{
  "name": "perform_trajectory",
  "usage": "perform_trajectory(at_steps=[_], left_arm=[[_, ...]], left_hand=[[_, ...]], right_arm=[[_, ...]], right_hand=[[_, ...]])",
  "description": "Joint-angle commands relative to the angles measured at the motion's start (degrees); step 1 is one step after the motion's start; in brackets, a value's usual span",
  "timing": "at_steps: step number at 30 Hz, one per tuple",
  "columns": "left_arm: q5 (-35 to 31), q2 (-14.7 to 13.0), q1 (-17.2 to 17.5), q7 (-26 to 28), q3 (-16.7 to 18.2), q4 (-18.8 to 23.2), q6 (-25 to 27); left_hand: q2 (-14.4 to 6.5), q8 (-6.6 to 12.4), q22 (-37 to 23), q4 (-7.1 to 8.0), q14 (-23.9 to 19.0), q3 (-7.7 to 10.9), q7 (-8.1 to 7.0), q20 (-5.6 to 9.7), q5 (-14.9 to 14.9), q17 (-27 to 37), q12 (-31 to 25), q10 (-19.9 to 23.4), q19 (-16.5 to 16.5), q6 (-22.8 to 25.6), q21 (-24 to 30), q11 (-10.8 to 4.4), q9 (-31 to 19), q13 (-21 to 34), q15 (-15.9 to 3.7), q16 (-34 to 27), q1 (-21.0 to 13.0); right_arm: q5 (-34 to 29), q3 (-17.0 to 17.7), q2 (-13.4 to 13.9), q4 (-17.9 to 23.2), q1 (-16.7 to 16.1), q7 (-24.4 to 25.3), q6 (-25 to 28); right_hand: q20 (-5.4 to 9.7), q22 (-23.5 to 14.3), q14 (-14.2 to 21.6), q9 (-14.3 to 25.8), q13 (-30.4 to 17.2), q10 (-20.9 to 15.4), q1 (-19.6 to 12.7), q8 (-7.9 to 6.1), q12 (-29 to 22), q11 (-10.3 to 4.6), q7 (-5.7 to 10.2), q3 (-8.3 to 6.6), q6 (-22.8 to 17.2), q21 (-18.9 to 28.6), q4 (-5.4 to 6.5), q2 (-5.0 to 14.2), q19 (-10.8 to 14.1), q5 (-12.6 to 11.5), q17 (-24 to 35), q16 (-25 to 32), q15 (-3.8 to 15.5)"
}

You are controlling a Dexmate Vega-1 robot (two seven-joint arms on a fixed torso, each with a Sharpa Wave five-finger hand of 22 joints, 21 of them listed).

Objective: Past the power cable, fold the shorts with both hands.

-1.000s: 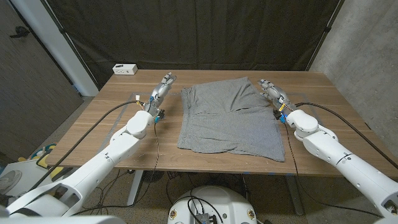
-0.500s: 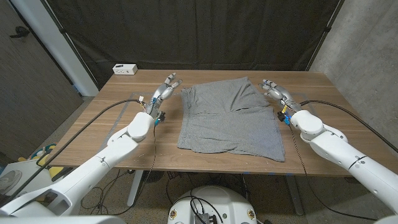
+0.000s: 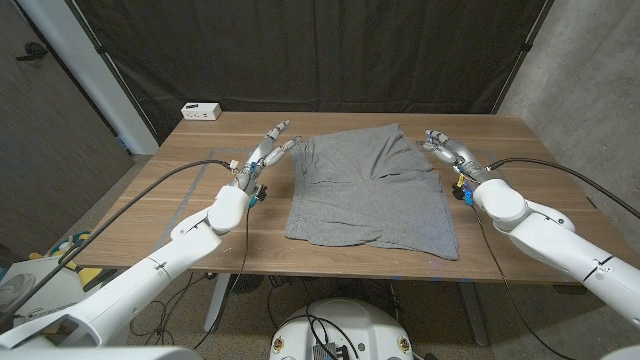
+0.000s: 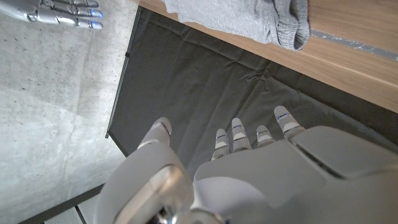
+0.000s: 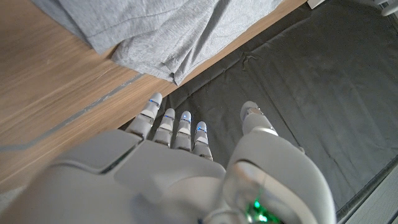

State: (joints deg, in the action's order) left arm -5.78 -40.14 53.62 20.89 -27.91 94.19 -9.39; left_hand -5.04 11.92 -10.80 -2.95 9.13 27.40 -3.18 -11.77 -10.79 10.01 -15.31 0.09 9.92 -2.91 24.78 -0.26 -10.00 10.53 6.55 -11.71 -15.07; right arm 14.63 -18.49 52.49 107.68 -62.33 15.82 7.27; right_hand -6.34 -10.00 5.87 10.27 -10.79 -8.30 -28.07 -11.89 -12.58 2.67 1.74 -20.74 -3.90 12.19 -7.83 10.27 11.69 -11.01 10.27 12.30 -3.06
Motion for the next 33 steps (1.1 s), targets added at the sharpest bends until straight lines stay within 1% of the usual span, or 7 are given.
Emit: perform_trajectory(at_steps=[1,11,16,18,24,31,33], left_arm=[[-8.3,-1.8,1.7,2.8,-1.1,4.3,4.0],[-11.9,-2.2,2.6,3.7,-1.6,6.4,5.5],[-13.9,-2.6,3.6,4.7,-1.8,7.5,6.4],[-14.8,-2.9,4.1,4.9,-1.8,8.3,6.9],[-17.1,-3.6,4.9,4.9,-2.1,9.8,8.4],[-19.6,-4.5,5.3,4.3,-2.5,11.5,9.9],[-20.6,-5.0,5.4,4.0,-2.7,12.2,10.2]], left_hand=[[0.2,0.27,-0.3,-0.97,-0.4,0.07,-0.12,-0.36,0.2,0.1,-0.3,1.1,5.2,0.8,-0.3,-0.17,-0.2,0.3,-0.13,0.2,-1.2],[0.8,0.17,-0.3,-1.81,-1.0,-0.14,-0.46,-0.34,0.3,0.1,-0.1,2.0,5.1,1.8,-0.6,-0.51,-0.2,0.3,-0.61,0.2,-1.7],[1.1,0.33,-0.3,-2.31,-1.1,-0.25,-0.34,-0.36,0.4,0.1,-0.2,3.0,4.7,3.0,-0.7,-0.62,-0.2,0.4,-0.55,0.3,-2.0],[1.3,0.41,-0.3,-2.67,-1.8,-0.32,-0.33,-0.28,0.4,0.1,-0.2,3.5,4.2,3.7,-0.6,-1.13,-0.2,0.4,-0.92,0.1,-2.2],[2.0,0.39,-0.3,-3.58,-2.8,-0.52,-0.54,-0.17,0.4,0.1,-0.3,4.9,3.5,4.7,-0.6,-1.45,-0.2,0.4,-1.01,-0.1,-2.9],[3.0,0.43,-0.4,-4.41,-3.7,-0.87,-0.44,-0.03,0.3,0.1,-0.2,5.7,2.5,5.8,-0.5,-1.7,-0.2,0.4,-0.88,-0.2,-3.5],[3.9,0.28,-0.4,-5.06,-5.1,-1.17,-0.43,0.11,0.1,0.2,-0.2,6.7,1.2,6.1,-0.2,-2.03,-0.3,0.4,-1.14,-0.5,-4.1]], right_arm=[[-3.5,1.6,3.6,6.3,-3.7,2.4,6.1],[-6.2,3.7,5.8,10.8,-7.7,4.8,9.6],[-7.6,4.4,6.8,13.0,-9.0,5.4,12.5],[-9.2,4.6,7.5,14.6,-10.0,6.5,14.5],[-11.8,4.4,9.1,17.9,-10.8,6.6,20.0],[-14.2,4.7,10.3,20.0,-12.4,7.2,23.1],[-16.0,3.9,10.5,21.2,-12.4,7.9,25.6]], right_hand=[[0.1,-0.1,0.8,0.2,-0.2,-0.7,-1.0,-0.1,-0.2,0.12,-0.05,-0.54,-0.5,0.2,-0.1,0.06,0.8,0.2,0.3,0.3,0.31],[0.16,-0.1,1.8,0.2,-0.3,-1.4,-1.9,-0.09,-0.2,-0.05,-0.1,-1.01,-1.1,0.3,-0.34,-0.02,1.5,0.4,0.3,0.5,0.81],[0.07,-0.1,2.4,0.3,-0.3,-2.0,-2.5,-0.1,-0.2,-0.5,-0.1,-1.2,-1.6,0.4,-0.5,-0.27,2.1,0.5,0.3,0.6,0.99],[0.07,-0.1,2.6,0.3,-0.3,-2.1,-2.7,-0.15,-0.2,-0.53,-0.07,-1.18,-1.9,0.5,-0.64,-0.57,2.4,0.6,0.3,0.6,1.13],[0.08,-0.1,4.5,0.3,-0.3,-3.8,-3.9,-0.32,-0.3,-0.51,-0.11,-0.84,-3.4,0.8,-1.29,-2.17,4.1,0.6,0.2,0.9,1.65],[1.13,-0.2,6.4,0.3,-0.3,-5.3,-4.7,-0.44,-0.2,-1.45,0.43,0.83,-5.2,0.9,-1.74,-5.66,5.6,0.0,0.2,0.9,3.68],[1.48,-0.2,6.7,0.3,-0.3,-5.5,-5.0,-0.5,-0.2,-1.85,0.5,1.26,-5.8,0.8,-1.79,-6.46,5.7,-0.3,0.2,0.8,4.08]])
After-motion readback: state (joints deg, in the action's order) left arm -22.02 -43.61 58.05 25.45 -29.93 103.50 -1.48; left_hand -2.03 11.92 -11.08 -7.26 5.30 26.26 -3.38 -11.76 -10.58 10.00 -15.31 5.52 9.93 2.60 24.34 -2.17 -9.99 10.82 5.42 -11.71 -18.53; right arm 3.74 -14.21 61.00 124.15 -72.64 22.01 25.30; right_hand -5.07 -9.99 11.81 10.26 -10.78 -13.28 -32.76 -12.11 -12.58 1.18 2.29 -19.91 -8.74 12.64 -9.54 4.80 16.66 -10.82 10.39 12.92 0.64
